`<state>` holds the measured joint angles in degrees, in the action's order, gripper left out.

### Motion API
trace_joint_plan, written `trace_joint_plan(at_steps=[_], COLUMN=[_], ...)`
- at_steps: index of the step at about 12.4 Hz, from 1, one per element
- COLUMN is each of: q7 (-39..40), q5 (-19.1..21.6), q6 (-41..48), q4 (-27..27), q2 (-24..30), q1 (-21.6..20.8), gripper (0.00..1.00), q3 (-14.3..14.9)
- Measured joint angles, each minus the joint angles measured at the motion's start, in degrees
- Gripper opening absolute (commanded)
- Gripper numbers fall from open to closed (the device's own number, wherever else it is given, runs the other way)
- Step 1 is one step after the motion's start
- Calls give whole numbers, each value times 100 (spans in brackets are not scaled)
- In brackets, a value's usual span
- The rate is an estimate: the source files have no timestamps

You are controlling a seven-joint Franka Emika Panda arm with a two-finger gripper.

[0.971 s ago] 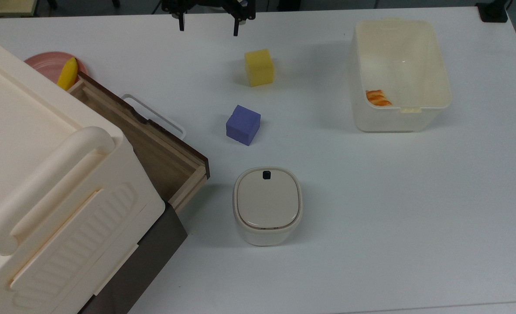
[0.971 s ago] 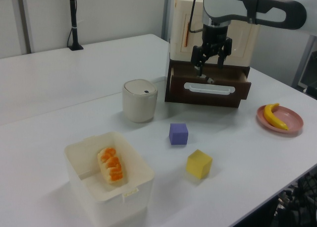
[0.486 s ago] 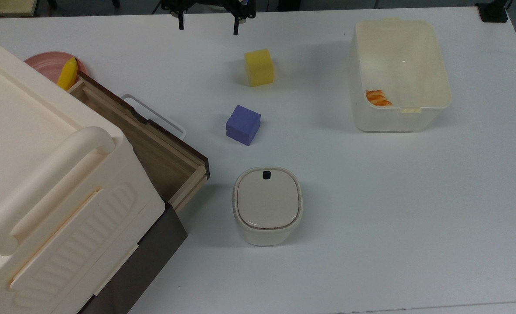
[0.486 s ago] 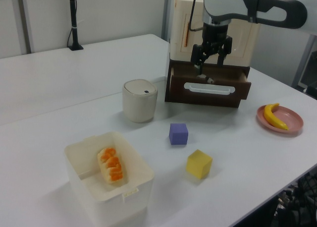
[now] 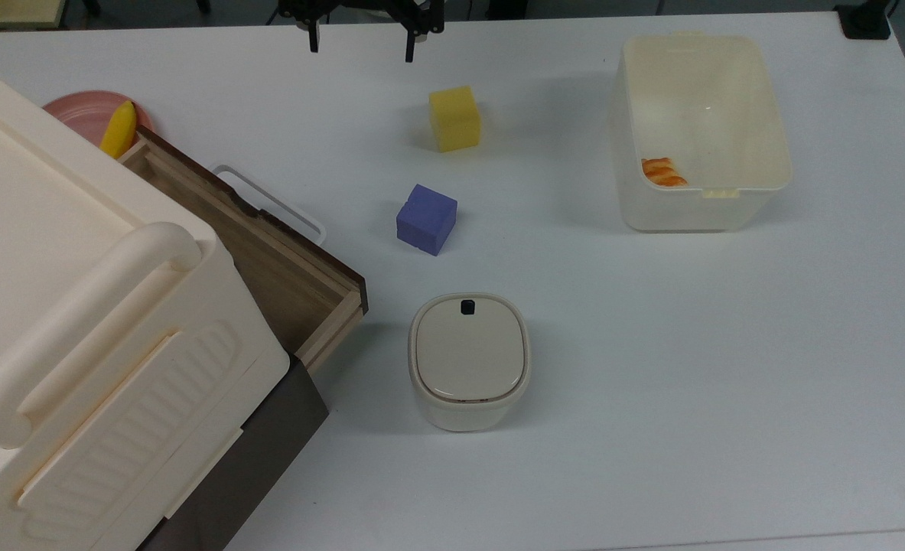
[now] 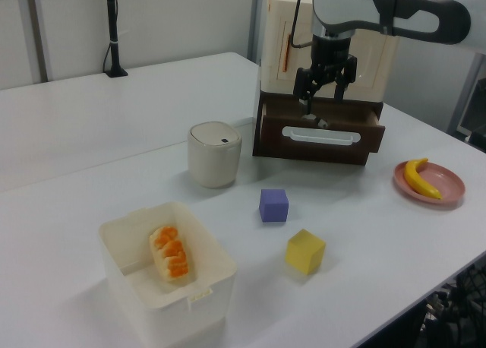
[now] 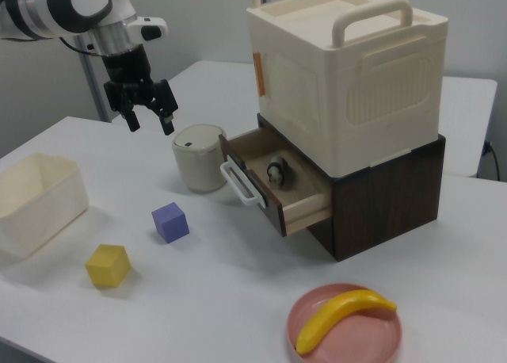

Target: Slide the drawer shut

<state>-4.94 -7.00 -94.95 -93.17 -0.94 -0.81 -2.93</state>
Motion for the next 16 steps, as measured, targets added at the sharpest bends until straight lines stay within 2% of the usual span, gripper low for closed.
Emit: trace_joint_plan(at_steps=[11,12,13,14,16], q7=[0,0,20,49,133], q5=[0,0,0,0,1], q6=[0,0,0,0,0], q4=[-6,-6,-6,-6,-6], q2=[-81,-81,-81,-82,-82], q1=[35,39,57,80,118], gripper=[100,90,54,1,0], q3=[59,59,61,69,78])
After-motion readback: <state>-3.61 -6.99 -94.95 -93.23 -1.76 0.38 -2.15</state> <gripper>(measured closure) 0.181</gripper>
